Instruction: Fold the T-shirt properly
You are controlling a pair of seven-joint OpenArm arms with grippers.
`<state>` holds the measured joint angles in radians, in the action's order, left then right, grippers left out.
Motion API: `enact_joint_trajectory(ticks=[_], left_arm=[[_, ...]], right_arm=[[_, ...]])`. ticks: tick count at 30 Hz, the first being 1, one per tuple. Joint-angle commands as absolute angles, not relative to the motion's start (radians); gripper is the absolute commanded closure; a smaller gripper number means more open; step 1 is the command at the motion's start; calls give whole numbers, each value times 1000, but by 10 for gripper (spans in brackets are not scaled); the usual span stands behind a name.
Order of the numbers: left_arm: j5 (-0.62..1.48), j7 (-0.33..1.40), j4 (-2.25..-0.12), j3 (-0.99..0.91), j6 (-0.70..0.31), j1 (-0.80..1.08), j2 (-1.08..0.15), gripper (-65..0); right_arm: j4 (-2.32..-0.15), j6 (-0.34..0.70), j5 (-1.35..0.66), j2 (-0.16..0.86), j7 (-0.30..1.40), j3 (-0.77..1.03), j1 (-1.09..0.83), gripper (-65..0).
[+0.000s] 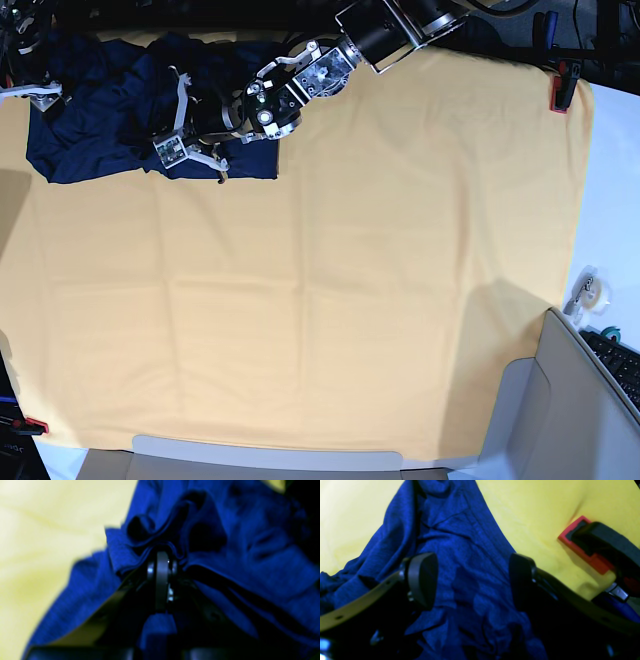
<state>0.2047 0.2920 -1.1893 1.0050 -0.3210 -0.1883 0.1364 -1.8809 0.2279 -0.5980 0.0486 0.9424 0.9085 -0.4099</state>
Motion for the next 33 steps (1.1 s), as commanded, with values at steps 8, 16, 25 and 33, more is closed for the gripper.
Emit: enact_joint_trajectory(ticks=[8,16,25,33], left_arm=[[216,240,-1323,1004,-323,-222,157,0],[214,297,-1366,921,-323,-248,157,-1],[214,811,-1690,865,-328,-165,-1,-1],[206,995,-1776,1023,-325,-133,-51,-1]], right_arm=[[-1896,232,-602,58,923,912,-412,-428],[-1896,232,-601,62,923,912,-407,-428],[-1893,232,-601,67,923,912,-409,-428],[-1847,232,-601,62,923,908,-387,-428]])
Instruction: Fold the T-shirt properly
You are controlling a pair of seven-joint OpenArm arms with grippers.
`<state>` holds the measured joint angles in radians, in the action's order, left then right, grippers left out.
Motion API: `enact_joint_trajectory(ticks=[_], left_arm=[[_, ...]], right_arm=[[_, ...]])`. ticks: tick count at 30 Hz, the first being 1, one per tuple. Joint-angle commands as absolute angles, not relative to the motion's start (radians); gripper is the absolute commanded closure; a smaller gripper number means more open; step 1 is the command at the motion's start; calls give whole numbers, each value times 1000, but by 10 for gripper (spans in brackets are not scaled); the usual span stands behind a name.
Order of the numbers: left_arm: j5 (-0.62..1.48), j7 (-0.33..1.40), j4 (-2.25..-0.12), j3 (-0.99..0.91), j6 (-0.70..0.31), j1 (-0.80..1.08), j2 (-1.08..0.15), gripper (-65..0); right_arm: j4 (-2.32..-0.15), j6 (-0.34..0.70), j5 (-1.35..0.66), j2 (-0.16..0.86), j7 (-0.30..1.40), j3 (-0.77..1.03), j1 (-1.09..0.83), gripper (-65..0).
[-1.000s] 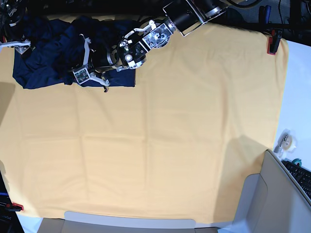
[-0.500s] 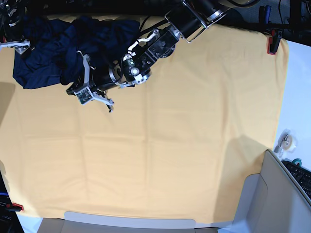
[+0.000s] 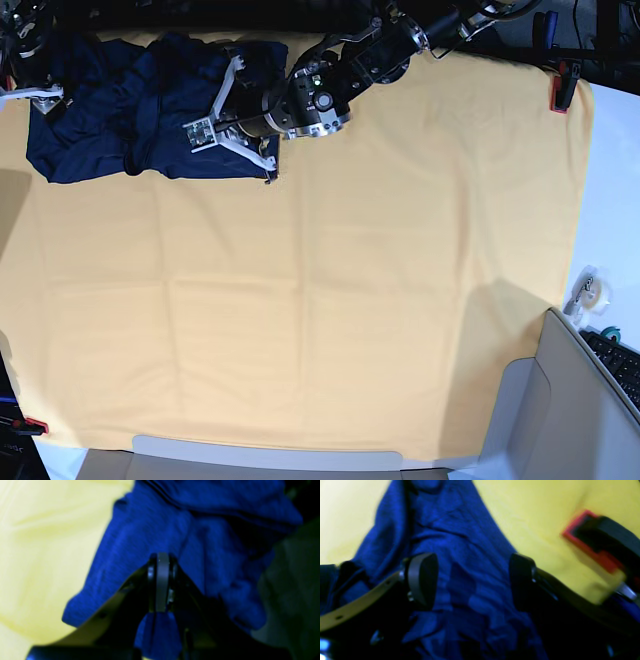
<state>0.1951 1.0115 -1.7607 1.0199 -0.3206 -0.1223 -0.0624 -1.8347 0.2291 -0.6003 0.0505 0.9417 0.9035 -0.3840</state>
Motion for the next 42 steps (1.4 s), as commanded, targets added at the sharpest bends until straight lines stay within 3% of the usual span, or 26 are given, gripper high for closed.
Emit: enact_joint_trajectory(ticks=[1,8,22,29,35,42], left_arm=[[206,1000,-1776,1036,-323,-133,-50,-1],[205,990,-1705,1050,-323,-140,7,-1],[205,782,-1359,1050,-321,-202,157,-1],[214,779,-1457,1047,-321,-202,157,-1],[214,665,-1486,1050,-321,-194,157,-1],[208,657,-1463,1150,-320,-203,157,-1]], right_arm=[[-1847,232,-601,62,923,895,-386,-428],[-1847,232,-601,61,923,877,-389,-428],[-1848,232,-601,65,923,878,-389,-428],[-1847,232,-601,65,923,878,-387,-428],[-1847,232,-601,62,923,878,-386,-428],[-1847,232,-601,61,923,878,-392,-428]])
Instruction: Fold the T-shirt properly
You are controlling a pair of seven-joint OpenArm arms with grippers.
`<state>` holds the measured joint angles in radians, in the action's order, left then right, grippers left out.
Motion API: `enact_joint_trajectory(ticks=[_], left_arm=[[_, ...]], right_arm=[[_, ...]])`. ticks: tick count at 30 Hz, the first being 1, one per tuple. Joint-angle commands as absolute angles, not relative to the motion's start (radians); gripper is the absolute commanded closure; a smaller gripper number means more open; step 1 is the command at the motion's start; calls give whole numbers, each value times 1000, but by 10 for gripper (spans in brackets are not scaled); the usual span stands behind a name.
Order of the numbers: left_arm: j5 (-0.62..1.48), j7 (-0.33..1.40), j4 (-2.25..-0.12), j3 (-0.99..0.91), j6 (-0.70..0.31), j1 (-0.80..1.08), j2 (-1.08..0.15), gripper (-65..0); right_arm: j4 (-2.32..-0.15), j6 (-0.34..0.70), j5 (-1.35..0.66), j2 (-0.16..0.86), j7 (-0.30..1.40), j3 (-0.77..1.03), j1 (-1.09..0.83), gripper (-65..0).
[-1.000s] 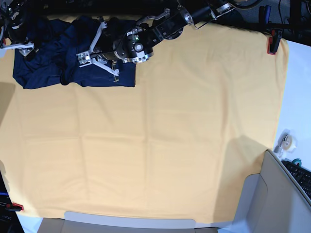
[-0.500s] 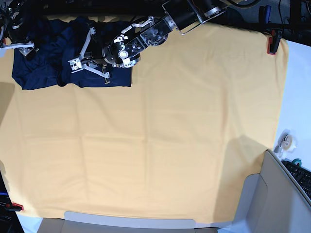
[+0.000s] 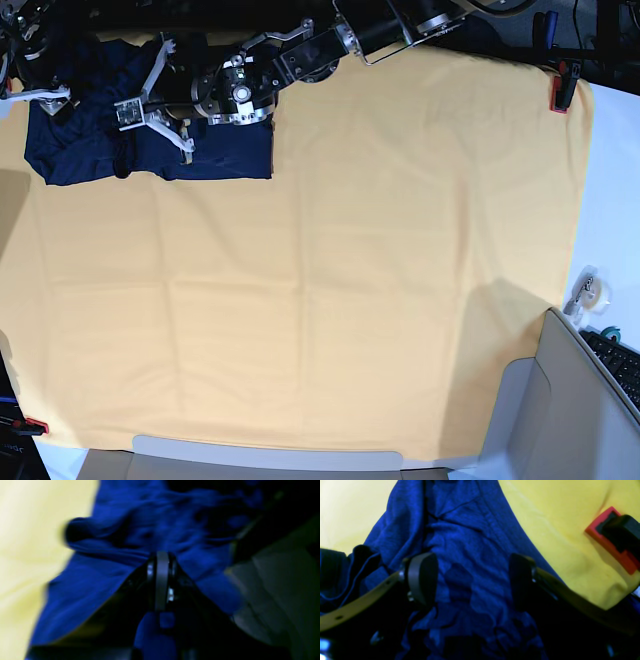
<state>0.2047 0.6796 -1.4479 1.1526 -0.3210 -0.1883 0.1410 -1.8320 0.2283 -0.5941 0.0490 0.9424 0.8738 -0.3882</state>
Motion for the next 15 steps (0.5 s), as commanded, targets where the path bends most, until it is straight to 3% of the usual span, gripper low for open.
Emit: enact_joint_trajectory(ticks=[1,15], left_arm=[[206,661,-1463,1153,-320,-203,157,-1],[205,748,-1531,1144,-320,-197,136,-1]], right_arm=[[-1847,232,-601,61,923,878,-392,-428],[-1845,232,-601,61,923,878,-387,-428]])
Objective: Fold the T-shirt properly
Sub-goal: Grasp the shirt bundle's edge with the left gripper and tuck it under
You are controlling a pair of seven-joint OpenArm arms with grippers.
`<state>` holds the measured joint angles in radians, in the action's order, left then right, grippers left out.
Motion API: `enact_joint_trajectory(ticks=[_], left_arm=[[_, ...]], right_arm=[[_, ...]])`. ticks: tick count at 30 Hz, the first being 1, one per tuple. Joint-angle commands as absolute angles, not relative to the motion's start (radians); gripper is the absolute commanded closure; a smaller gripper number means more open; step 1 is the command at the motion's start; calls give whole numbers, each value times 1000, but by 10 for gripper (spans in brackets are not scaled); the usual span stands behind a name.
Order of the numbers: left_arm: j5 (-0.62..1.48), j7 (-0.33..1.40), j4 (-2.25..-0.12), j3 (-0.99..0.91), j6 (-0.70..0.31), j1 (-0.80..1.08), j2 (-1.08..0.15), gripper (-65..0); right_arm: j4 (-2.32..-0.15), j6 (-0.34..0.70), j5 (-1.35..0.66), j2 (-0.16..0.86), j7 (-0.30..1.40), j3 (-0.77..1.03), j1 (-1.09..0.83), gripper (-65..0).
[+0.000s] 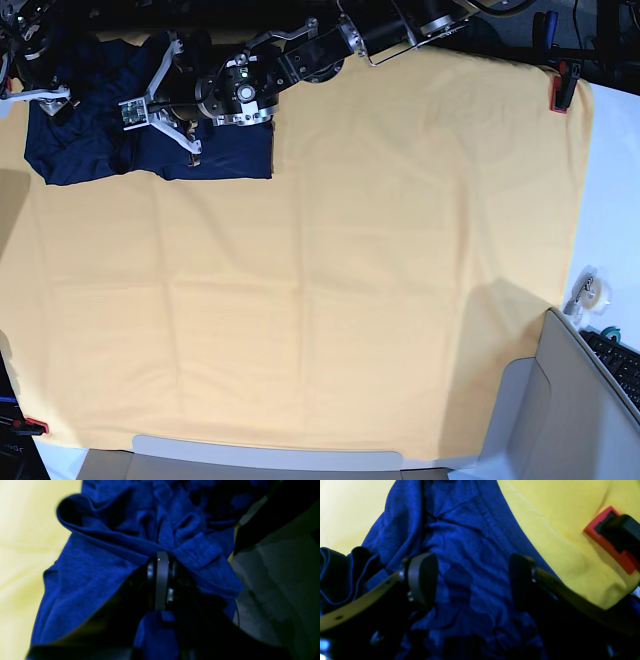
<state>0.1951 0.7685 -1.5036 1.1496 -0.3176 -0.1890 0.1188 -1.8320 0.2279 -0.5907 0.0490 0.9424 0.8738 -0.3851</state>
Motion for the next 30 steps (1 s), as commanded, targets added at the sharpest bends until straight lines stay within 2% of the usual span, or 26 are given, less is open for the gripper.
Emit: enact_joint_trajectory(ticks=[1,6,16,25,30], left_arm=[[205,750,-1546,1132,-320,-196,128,-1],[205,753,-1630,1052,-320,-188,117,-1],[205,780,-1615,1038,-320,-143,48,-1],[205,768,-1515,1113,-320,-137,56,0],[205,768,-1512,1124,-320,-143,124,0]], right_arm=[[-1845,232,-601,61,923,878,-387,-428],[-1845,232,-601,61,923,878,-387,-428],[-1845,232,-601,65,923,878,-389,-428],[-1845,232,-601,65,923,878,-387,-428],[-1845,232,-601,64,923,878,-390,-428]])
